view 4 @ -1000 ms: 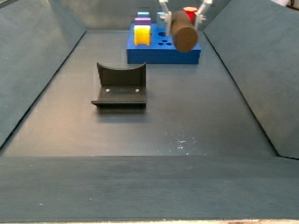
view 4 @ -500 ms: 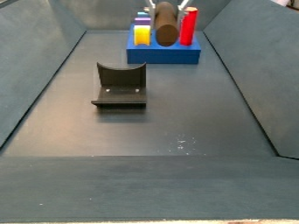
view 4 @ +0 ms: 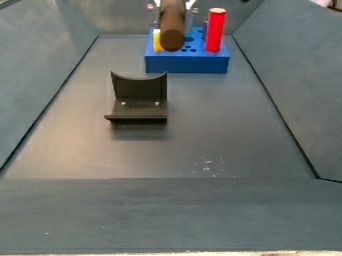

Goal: Pick up the round object. Move up. Place the round object on the fixture. Regrasp the round object. Move to above the board. Insert the round object.
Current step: Place the round object on the fixture.

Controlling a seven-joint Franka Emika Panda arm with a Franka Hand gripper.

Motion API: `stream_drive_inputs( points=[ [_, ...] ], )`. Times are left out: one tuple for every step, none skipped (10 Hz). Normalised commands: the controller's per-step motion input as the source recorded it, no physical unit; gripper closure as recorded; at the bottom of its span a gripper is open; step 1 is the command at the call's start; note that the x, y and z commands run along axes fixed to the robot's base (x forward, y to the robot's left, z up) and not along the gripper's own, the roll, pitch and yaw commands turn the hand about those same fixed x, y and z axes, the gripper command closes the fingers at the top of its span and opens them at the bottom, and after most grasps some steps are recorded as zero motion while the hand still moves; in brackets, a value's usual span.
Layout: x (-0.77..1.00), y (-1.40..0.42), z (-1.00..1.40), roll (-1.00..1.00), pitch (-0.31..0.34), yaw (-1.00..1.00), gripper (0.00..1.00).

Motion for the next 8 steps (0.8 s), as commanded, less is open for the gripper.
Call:
stream_drive_inputs(
  points=[
    [0.95, 0.03, -0.01, -1.0, 0.095, -0.06, 1.0],
    [0.89, 0.04, -0.01, -1.0, 0.101, -0.07, 1.0],
    [0.74, 0.04, -0.02, -1.0, 0.12, -0.08, 1.0],
    [0.67, 0.04, -0.02, -1.0, 0.127, -0.1, 1.0],
    [0.59, 0.05, -0.02, -1.0, 0.136, -0.11, 1.0],
    [0.47, 0.04, -0.02, -1.0, 0.152, -0.13, 1.0],
    [0.38, 0.05, -0.02, -1.0, 0.166, -0.15, 1.0],
    [0.3, 0.05, -0.02, -1.0, 0.18, -0.18, 1.0]
  ],
)
